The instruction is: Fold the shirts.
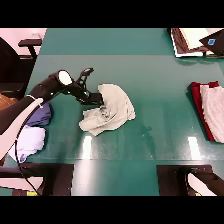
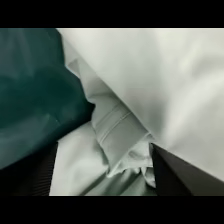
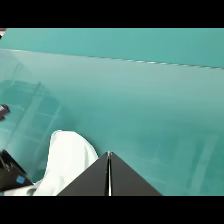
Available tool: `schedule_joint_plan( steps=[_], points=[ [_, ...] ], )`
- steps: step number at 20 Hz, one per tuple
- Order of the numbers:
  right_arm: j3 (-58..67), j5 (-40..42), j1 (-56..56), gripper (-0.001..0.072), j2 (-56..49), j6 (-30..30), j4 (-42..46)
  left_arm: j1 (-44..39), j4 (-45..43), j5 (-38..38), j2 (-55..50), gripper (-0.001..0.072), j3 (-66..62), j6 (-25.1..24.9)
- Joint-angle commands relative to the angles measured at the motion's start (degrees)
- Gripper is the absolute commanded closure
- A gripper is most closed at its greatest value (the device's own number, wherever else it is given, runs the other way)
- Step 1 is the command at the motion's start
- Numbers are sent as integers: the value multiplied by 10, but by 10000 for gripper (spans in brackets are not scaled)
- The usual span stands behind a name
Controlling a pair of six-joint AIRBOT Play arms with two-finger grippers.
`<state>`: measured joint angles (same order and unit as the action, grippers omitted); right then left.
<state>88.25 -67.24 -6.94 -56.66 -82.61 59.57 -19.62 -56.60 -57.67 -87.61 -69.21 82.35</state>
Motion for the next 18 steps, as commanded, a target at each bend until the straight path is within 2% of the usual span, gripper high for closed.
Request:
schedule_joint_plan(
  steps=[1, 2, 3, 4, 5, 8, 11, 15, 16, 17, 18],
  points=[
    [-1, 4, 0, 697, 0, 0, 0, -12, 51, 7, -24, 43, 17, -31],
    [-1, 4, 0, 696, 0, 0, 0, -19, 52, 14, -30, 53, 17, -31],
    [-1, 4, 0, 697, 0, 0, 0, -26, 51, 25, -33, 250, 17, -33],
    [-1, 3, 0, 697, 0, 0, 0, -26, 49, 38, -34, 519, 17, -33],
    [-1, 0, 0, 696, 0, 0, 0, -18, 47, 43, -34, 675, 11, -31],
    [-1, -36, 0, 697, 0, 0, 2, 31, 37, 25, -10, 682, -31, -22],
    [-26, -71, 0, 697, 1, -1, 3, 74, -26, 32, 49, 682, -65, -13],
    [-177, -47, -3, 695, -3, -33, -7, 84, -128, 23, 97, 681, -71, -13],
    [-219, -31, -9, 657, -13, -34, -23, 84, -142, 15, 96, 681, -71, -13],
    [-261, -12, -21, 430, -30, -33, -49, 84, -154, 10, 95, 681, -70, -13],
    [-294, 7, -36, 265, -52, -33, -78, 84, -157, 10, 95, 681, -65, -13]
  ],
)
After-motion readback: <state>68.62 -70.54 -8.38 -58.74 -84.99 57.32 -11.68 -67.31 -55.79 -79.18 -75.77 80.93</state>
